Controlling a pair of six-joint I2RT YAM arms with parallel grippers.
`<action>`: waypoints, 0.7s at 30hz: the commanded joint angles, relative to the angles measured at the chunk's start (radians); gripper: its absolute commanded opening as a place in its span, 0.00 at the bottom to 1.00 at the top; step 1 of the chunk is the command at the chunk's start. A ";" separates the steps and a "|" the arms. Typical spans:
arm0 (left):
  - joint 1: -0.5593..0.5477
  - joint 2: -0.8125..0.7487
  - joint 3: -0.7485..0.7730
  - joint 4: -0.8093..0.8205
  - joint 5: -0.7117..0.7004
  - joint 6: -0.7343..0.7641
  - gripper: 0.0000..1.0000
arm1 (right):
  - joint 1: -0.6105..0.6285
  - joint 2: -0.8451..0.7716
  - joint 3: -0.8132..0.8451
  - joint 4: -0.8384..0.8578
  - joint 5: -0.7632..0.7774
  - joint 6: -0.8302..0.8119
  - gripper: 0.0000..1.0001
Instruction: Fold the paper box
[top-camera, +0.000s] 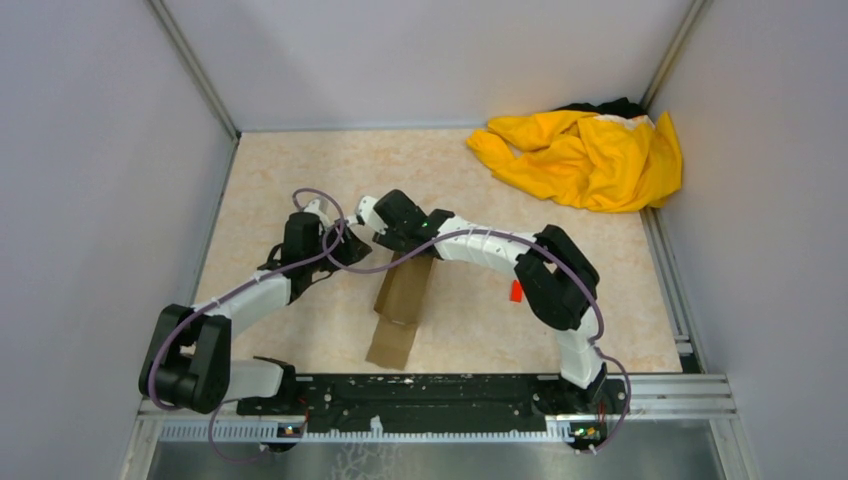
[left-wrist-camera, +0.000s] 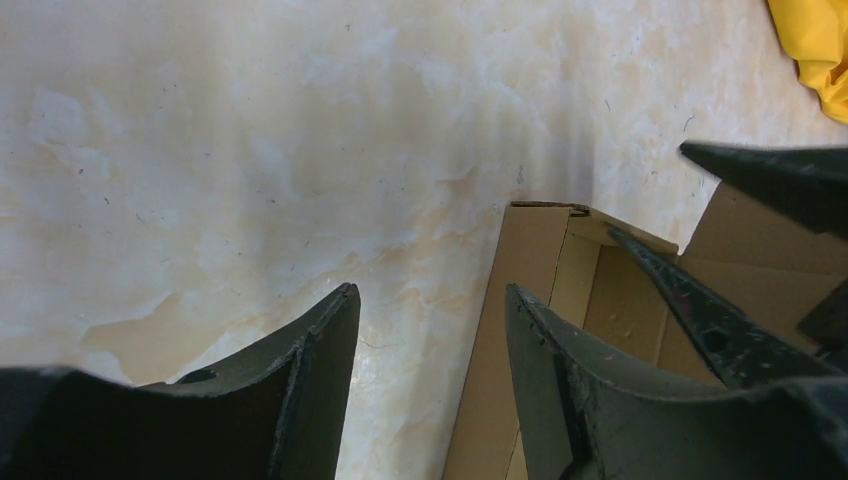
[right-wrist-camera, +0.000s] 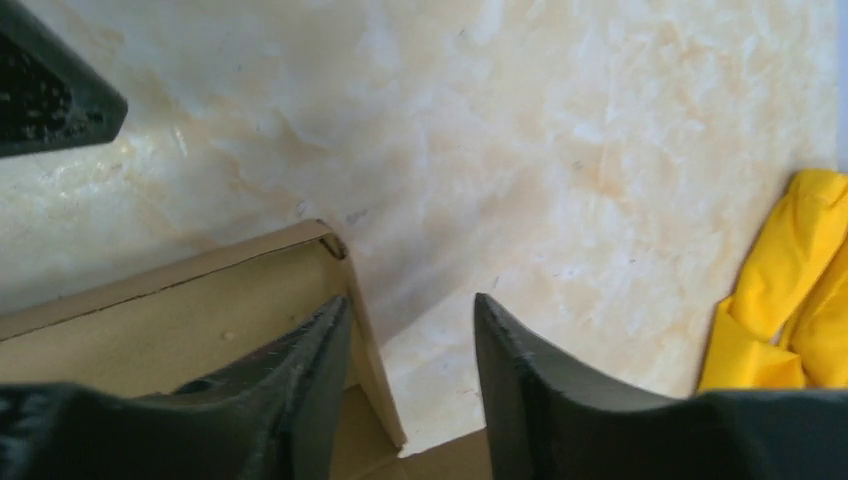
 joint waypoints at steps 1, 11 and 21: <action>0.006 -0.022 0.034 -0.021 -0.011 0.007 0.62 | -0.010 -0.028 0.094 -0.012 0.002 0.036 0.55; 0.006 -0.037 0.034 -0.048 -0.043 0.014 0.62 | -0.060 -0.211 0.170 -0.028 0.098 0.232 0.63; 0.006 0.037 0.090 -0.039 -0.040 0.030 0.45 | -0.304 -0.527 -0.059 -0.113 0.027 0.604 0.30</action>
